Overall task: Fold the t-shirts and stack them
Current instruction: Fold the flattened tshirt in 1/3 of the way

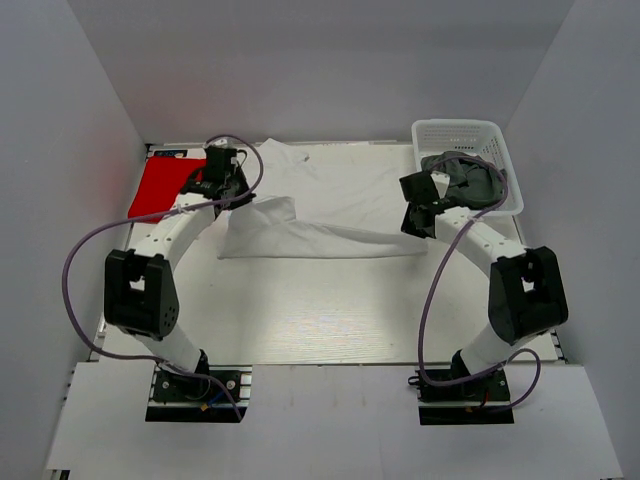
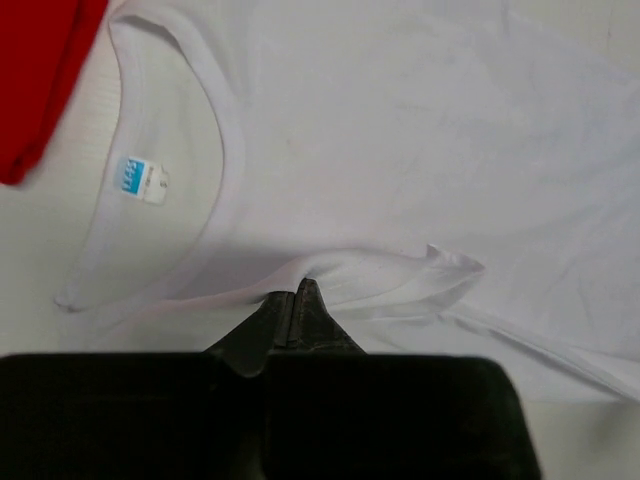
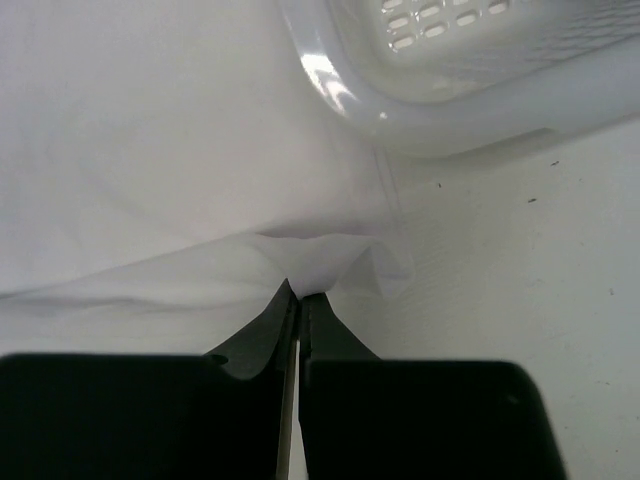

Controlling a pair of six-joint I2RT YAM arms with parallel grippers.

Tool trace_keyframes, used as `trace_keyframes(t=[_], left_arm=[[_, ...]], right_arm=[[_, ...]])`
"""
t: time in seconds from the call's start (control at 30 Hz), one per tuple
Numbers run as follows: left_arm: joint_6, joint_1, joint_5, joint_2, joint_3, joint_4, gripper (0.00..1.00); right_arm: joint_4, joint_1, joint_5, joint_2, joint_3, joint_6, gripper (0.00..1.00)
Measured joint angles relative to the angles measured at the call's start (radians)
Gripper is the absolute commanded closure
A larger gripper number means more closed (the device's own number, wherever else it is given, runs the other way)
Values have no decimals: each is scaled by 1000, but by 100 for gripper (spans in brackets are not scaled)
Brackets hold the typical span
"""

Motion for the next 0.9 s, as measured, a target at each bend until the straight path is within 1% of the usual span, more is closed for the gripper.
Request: trace_keyframes(t=[0.17,0.23,0.27,0.3,0.33,0.37,0.4,0.43,0.47,0.5,0.53,0.57,0.73,0.83,0.9], left_arm=[[61,0,-28,106,89,27,100],[80,0,-38,147,116,39,100],[89,0,-45,174,137,38,100],[97,0,-54,200,161,38,98],[103,0,-61,230,188,36,88],[114,0,-72,263,224,31,74],[123,0,-85,293,256,29,43],[132,0,-98,325,294,19,29],[141,0,-109,353,326,9,18],[145,0,-125,374,354,1,3],[148,0,-138,390,376,-11,0],[148,0,-146,400,389,-22,0],[132,2,-155,377,373,-56,0],[119,0,-125,287,237,-24,0],[107,-4,-95,229,142,-17,0]], right_arm=[[-15,-19,21,61,45,0,100],[-19,-24,33,84,60,2,98],[-21,-26,39,99,71,3,88],[-21,-26,42,112,82,8,80],[-20,-27,47,124,93,10,73],[-21,-27,53,132,104,8,55],[-20,-27,55,137,111,13,47],[-21,-27,58,138,116,13,41],[-22,-27,60,138,120,10,29],[-20,-27,61,138,122,13,17],[-21,-27,62,137,124,11,14],[-22,-26,62,137,124,6,10],[-7,-18,27,95,102,-15,10],[39,1,-19,28,39,-29,10],[66,18,-58,13,12,-37,10]])
